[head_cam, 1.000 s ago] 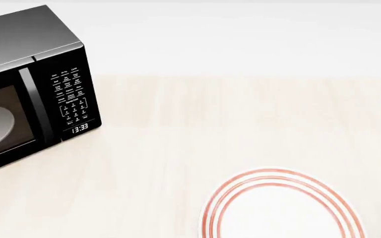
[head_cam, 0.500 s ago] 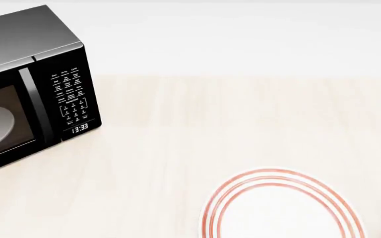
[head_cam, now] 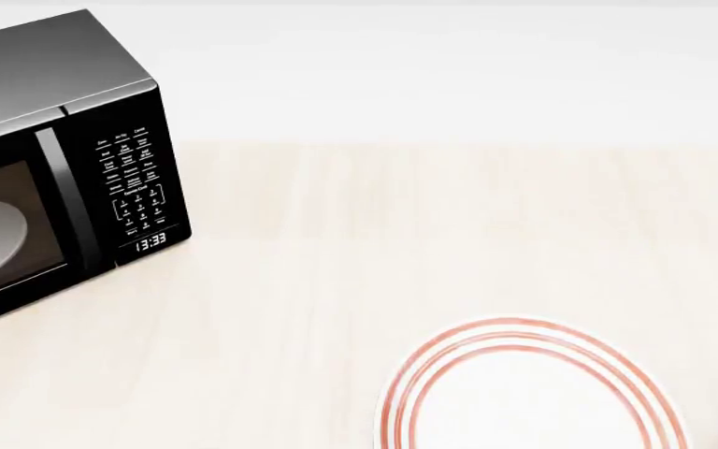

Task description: Put the white bowl to the right of the plate.

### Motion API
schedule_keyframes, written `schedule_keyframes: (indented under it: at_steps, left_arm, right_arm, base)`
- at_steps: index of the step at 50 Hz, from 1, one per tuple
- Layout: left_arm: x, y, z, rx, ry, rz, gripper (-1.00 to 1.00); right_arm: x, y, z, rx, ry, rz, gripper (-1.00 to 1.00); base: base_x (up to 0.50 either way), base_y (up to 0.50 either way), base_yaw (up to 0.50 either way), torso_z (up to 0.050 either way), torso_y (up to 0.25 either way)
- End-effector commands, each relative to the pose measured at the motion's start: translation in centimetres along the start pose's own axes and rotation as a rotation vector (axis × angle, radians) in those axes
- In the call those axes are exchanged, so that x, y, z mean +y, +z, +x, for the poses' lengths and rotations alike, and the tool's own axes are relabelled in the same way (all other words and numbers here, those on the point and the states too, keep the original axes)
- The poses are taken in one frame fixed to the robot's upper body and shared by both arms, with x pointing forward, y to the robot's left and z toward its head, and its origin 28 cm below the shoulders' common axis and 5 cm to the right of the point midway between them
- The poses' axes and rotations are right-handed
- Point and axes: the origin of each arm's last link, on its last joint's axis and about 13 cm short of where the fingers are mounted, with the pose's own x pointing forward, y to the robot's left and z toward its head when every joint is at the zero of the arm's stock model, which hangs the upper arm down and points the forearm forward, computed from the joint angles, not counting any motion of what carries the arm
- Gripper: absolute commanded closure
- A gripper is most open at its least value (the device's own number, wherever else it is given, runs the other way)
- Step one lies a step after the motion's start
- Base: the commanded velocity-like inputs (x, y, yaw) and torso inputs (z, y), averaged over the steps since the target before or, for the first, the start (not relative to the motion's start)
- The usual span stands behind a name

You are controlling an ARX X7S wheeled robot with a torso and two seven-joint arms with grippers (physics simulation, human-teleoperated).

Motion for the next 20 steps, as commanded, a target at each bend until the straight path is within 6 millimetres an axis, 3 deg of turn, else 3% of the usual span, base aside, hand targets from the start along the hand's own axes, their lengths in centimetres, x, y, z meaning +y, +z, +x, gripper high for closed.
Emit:
schedule_keyframes:
  at_steps: [1, 9, 20]
  left_arm:
    - [-1.2, 0.3, -1.2, -0.048, -0.111, 0.001, -1.0]
    - [-2.8, 0.8, -2.3, -0.088, -0.216, -0.006, -1.0]
    - [-2.8, 0.4, -3.5, -0.184, -0.308, -0.061, -1.0]
  right_arm:
    - [0.8, -0.5, -7.4, -0.403, 0.153, -0.076, -1.0]
    - [1.2, -4.5, -11.3, -0.549, 0.323, -0.179, -1.0]
    - [-1.0, -10.1, -12.9, -0.61, 0.502, -0.314, -1.0]
  base:
    - [0.0, 0.0, 0.0, 0.0, 0.0]
    - [0.0, 0.0, 0.0, 0.0, 0.0]
    - [0.0, 0.0, 0.0, 0.0, 0.0]
